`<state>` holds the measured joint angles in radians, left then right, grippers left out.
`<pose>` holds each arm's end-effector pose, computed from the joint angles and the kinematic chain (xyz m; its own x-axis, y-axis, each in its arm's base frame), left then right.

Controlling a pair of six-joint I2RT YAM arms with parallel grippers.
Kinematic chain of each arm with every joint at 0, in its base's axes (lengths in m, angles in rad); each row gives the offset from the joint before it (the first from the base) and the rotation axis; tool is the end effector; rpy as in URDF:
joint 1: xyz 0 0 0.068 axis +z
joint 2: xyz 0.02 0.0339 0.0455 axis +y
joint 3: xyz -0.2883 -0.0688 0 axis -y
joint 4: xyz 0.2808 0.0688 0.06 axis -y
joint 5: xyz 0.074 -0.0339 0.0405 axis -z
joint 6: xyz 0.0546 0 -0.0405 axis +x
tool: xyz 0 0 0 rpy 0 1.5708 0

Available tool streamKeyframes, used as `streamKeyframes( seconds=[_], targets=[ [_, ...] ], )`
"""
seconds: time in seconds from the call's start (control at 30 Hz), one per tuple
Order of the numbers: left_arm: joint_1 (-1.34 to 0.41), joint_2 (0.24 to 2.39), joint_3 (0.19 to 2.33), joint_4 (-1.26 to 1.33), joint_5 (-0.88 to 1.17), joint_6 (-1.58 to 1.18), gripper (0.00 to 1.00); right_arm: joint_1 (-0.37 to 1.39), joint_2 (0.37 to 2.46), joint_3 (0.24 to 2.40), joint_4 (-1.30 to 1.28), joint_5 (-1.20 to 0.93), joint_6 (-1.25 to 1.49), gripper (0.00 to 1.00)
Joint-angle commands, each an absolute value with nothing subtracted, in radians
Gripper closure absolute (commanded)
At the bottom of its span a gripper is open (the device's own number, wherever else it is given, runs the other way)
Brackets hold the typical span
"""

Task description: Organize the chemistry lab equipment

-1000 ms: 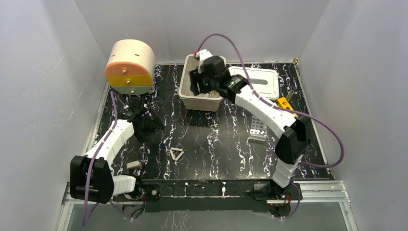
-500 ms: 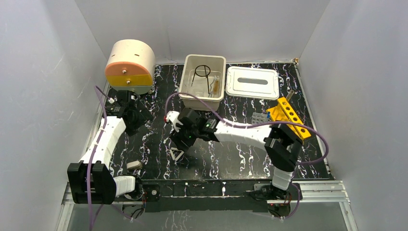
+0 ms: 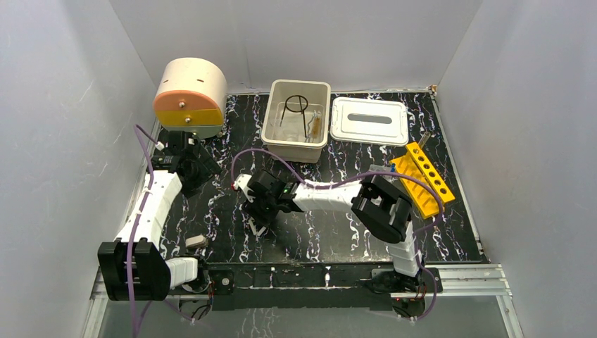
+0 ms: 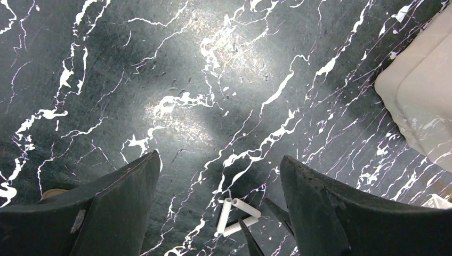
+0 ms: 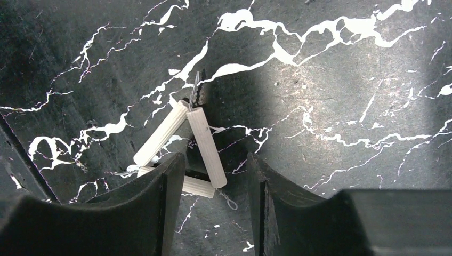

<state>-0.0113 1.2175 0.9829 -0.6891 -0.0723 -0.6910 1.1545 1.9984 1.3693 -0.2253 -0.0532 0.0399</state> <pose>0.2848 0.0007 0.2746 -0.5942 -0.6290 -0.5013 -0.5333 0.7747 -0.3398 0.1940 0.4459 0.1622 -0.3417 -0.6744 -0.6545 -0.9145 0.3991 0.0663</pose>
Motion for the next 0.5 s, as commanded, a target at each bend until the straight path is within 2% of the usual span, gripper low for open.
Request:
streamKeyframes(
  seconds=[0.0, 0.23, 0.33, 0.4, 0.47],
  targets=[
    [-0.002, 1.199, 1.007, -0.693, -0.083, -0.669, 0.18, 1.172, 2.014, 1.411, -0.198, -0.016, 0.025, 0.47],
    [0.032, 1.214, 1.003, -0.676, -0.058, -0.665, 0.18, 1.189, 2.042, 1.413, -0.201, 0.077, 0.002, 0.55],
    [0.037, 1.221, 1.004, -0.676, -0.047, -0.667, 0.18, 1.215, 2.062, 1.415, -0.198, 0.231, -0.034, 0.58],
    [0.037, 1.224, 0.997, -0.671, -0.021, -0.679, 0.18, 1.218, 2.085, 1.42, -0.205, 0.271, -0.031, 0.62],
    [0.036, 1.228, 0.991, -0.665, -0.001, -0.689, 0.18, 1.218, 2.09, 1.421, -0.207, 0.255, -0.028, 0.7]
  ],
)
